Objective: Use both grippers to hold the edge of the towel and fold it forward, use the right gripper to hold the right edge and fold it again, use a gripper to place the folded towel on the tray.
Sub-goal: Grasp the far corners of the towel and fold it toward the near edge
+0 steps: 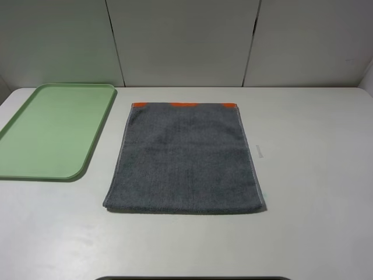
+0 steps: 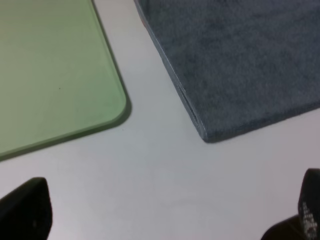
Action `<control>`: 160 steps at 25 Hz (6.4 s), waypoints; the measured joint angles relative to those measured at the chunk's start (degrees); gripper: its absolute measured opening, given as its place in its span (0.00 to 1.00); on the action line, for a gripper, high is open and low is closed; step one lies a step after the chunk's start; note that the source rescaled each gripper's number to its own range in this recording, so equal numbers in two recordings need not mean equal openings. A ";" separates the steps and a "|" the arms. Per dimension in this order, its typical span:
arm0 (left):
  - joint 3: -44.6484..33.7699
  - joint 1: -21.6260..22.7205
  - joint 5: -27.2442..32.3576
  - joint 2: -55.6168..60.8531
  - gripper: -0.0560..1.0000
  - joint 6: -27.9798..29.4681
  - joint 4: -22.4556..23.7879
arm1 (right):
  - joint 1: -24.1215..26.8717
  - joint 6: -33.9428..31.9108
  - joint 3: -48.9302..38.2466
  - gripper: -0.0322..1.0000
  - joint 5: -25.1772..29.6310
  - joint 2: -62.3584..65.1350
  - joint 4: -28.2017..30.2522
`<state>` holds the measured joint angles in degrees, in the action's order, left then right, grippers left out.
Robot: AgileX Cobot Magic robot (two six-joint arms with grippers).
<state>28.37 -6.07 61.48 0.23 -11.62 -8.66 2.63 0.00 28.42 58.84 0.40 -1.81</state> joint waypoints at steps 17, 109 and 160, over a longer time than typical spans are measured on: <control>0.00 0.00 0.00 0.00 1.00 0.00 0.00 | 0.00 0.00 0.00 1.00 0.00 0.00 0.05; 5.94 -39.23 -24.01 -65.41 1.00 -10.10 31.73 | -14.67 74.92 11.88 1.00 -20.36 -74.86 -17.53; 8.32 -30.43 -58.37 -101.58 0.97 -13.97 48.64 | -15.59 74.96 11.88 1.00 -21.93 -75.51 -23.05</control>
<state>36.69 -36.50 3.11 -101.35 -25.59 39.98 -12.95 74.96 40.31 36.91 -75.11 -24.86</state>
